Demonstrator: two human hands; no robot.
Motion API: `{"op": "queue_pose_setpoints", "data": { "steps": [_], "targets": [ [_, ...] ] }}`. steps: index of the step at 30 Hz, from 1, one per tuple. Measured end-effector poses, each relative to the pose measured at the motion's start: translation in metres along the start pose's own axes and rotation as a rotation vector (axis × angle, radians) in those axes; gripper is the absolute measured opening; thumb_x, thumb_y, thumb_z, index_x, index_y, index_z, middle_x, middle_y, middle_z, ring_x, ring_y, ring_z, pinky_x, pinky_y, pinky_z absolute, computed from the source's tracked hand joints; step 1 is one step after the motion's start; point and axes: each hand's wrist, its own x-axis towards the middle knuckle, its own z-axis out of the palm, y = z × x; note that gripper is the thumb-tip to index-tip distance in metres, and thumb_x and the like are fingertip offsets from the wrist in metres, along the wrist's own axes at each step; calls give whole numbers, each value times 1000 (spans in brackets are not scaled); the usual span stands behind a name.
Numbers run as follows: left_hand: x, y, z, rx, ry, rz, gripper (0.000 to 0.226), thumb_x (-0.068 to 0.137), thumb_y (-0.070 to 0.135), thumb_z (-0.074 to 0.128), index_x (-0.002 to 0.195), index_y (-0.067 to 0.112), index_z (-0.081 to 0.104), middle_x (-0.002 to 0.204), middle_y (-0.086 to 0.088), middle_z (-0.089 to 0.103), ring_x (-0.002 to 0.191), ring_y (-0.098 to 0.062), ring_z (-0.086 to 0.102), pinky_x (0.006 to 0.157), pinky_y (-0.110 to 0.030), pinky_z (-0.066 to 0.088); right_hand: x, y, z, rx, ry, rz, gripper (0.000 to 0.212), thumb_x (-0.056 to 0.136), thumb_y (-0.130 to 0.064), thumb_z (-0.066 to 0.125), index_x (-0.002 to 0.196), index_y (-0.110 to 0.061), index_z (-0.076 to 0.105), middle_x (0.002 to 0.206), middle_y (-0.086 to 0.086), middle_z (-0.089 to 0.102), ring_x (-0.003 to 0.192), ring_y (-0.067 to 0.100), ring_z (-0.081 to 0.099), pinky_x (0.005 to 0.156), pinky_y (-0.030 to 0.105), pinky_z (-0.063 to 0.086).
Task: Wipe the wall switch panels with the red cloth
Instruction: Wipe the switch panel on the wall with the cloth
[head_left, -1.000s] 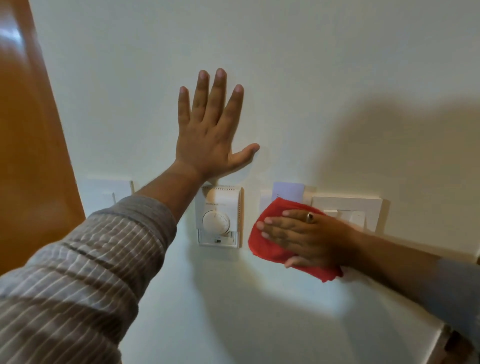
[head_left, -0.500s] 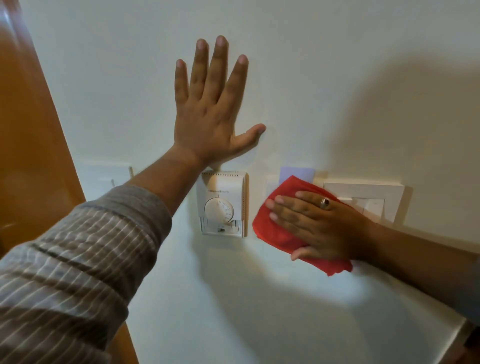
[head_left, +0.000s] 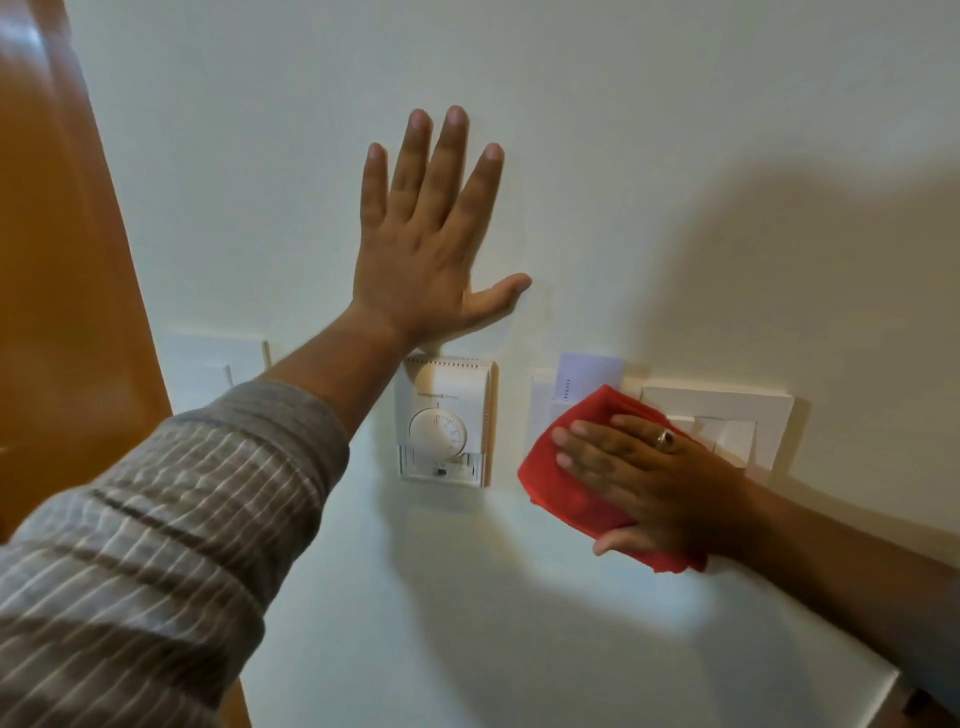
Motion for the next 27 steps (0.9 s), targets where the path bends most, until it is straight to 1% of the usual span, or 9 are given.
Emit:
{"op": "queue_pose_setpoints", "data": {
  "steps": [4, 7, 12, 16, 17, 18, 22, 23, 27],
  "targets": [
    [0, 3, 3, 6, 12, -5, 101, 86, 82, 33, 159, 13, 26, 163, -28, 28, 150, -52, 23, 120, -70, 14, 12, -7, 0, 1, 39, 61, 94, 94, -72, 45, 157, -5, 23, 165, 15, 19, 154, 30, 16, 126, 45, 7],
    [-1, 2, 4, 11, 19, -12, 101, 86, 83, 34, 159, 13, 26, 163, -28, 28, 150, -52, 24, 120, -70, 15, 41, -7, -4, -33, 64, 118, 90, 97, -70, 38, 156, -3, 25, 163, 17, 19, 154, 35, 14, 126, 47, 9],
    [-1, 3, 3, 13, 4, -20, 102, 86, 84, 33, 160, 15, 24, 164, -27, 28, 151, -52, 23, 120, -69, 13, 54, -20, 8, -201, 90, 247, 75, 105, -56, 34, 156, -2, 25, 161, 20, 20, 152, 38, 12, 125, 49, 9],
    [-1, 2, 1, 2, 13, 1, 101, 86, 82, 36, 160, 14, 25, 164, -28, 28, 150, -52, 23, 120, -68, 14, 31, -11, 10, -159, 23, -72, 62, 109, -36, 41, 158, -5, 21, 165, 16, 15, 154, 36, 9, 126, 47, 5],
    [-3, 1, 1, -1, 15, 6, 101, 86, 82, 37, 160, 14, 25, 164, -28, 28, 150, -52, 23, 120, -68, 14, 26, -6, 9, -119, 24, -105, 60, 108, -32, 43, 158, -5, 21, 165, 14, 15, 155, 34, 10, 126, 46, 6],
    [-3, 1, 2, 2, 18, 10, 101, 86, 82, 38, 160, 14, 24, 164, -27, 27, 151, -52, 23, 120, -68, 14, 23, -3, 9, -96, 49, -76, 60, 108, -31, 45, 158, -6, 22, 165, 14, 16, 154, 33, 13, 126, 46, 7],
    [-3, -1, 5, 11, 27, 5, 102, 85, 83, 37, 160, 16, 23, 164, -26, 27, 151, -51, 23, 121, -67, 13, 12, -18, 13, -141, 191, 243, 66, 105, -38, 52, 156, -4, 28, 164, 19, 22, 153, 34, 20, 126, 47, 11],
    [-3, -1, 5, 9, 29, 6, 102, 85, 83, 38, 160, 16, 23, 164, -26, 27, 151, -51, 23, 121, -67, 13, 8, -22, 14, -137, 192, 242, 66, 104, -38, 53, 155, -4, 29, 163, 19, 23, 153, 34, 19, 126, 47, 11],
    [-3, -1, 5, 10, 28, 2, 101, 85, 82, 39, 160, 15, 23, 164, -26, 27, 151, -51, 23, 121, -68, 14, -7, -11, 9, -40, 83, 49, 61, 105, -33, 51, 156, -8, 29, 163, 12, 22, 154, 30, 15, 126, 44, 9]
  ]
}}
